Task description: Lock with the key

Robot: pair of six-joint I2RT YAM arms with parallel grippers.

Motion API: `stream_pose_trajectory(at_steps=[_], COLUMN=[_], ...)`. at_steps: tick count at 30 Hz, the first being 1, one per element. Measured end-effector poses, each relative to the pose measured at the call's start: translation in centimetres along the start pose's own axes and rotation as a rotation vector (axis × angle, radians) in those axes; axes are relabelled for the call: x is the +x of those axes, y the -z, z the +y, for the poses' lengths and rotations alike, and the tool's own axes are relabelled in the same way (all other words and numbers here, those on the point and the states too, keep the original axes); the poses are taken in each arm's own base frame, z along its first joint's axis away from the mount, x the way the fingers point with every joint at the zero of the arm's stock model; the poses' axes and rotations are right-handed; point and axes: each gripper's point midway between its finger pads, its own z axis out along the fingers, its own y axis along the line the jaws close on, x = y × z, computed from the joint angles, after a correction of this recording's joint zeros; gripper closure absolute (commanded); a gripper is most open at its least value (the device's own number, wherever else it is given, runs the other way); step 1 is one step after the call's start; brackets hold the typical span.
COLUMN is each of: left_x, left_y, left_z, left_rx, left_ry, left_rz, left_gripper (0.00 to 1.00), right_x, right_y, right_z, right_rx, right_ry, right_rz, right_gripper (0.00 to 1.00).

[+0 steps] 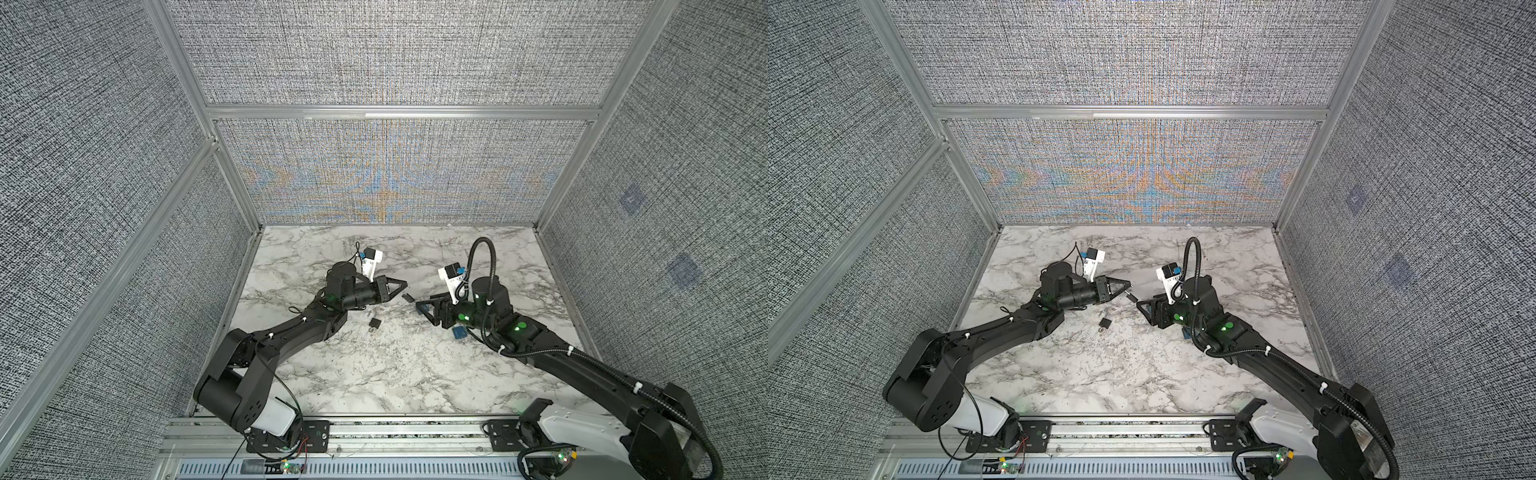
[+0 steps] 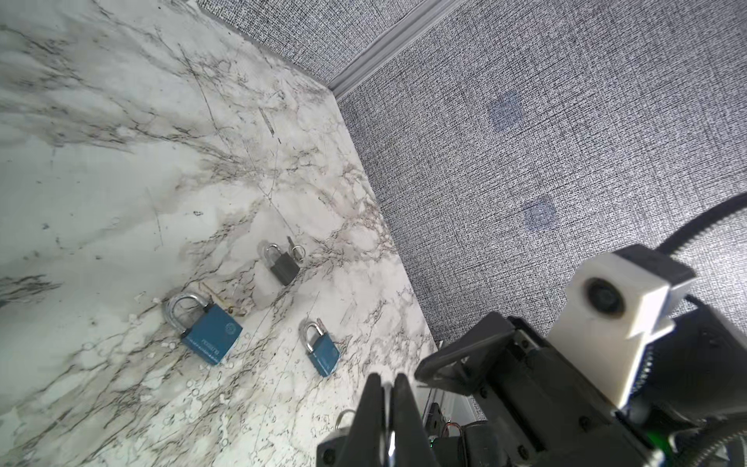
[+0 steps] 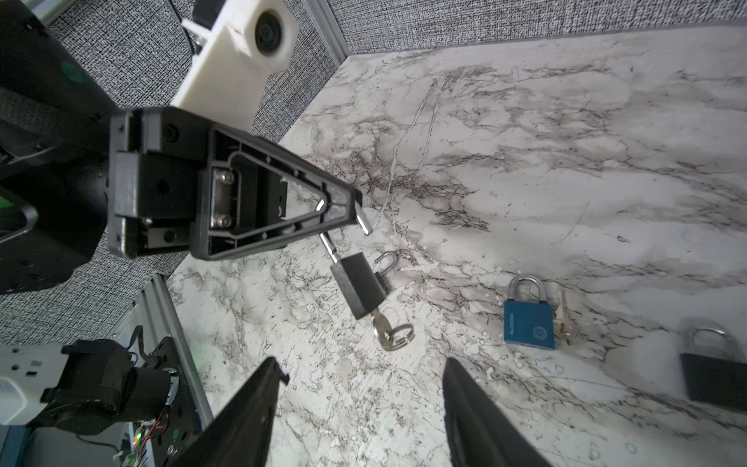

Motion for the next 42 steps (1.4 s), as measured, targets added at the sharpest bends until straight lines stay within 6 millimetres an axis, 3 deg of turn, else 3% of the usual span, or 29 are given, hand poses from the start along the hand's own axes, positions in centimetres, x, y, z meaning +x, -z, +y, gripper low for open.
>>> stream_pose_trajectory(at_steps=[9, 23, 29, 37, 42], left_x=[-1.1, -1.7, -1.6, -1.5, -1.5], left_y=[-0.2, 0.2, 0.3, 0.3, 0.3], left_z=[-1.5, -3.5, -3.6, -3.5, -3.5], left_rx=[0.046, 0.09, 0.087, 0.081, 0.081], left_ry=[0.046, 0.076, 0.079, 0.087, 0.088], left_rz=[-0.029, -0.038, -0.038, -0.034, -0.034], left_gripper=[1.0, 1.0, 1.0, 1.0, 1.0], right_x=[-0.1, -2.8, -2.6, -3.5, -3.5], right_y=[-0.6, -1.9, -2.6, -2.4, -2.5], right_z=[0.5, 0.6, 0.6, 1.1, 1.1], right_rx=[-0.048, -0.039, -0.049, -0.064, -0.069], right_ry=[0.015, 0.098, 0.102, 0.115, 0.121], right_rz=[-0.017, -0.088, -0.071, -0.101, -0.101], right_gripper=[0.39, 0.53, 0.65, 0.66, 0.74])
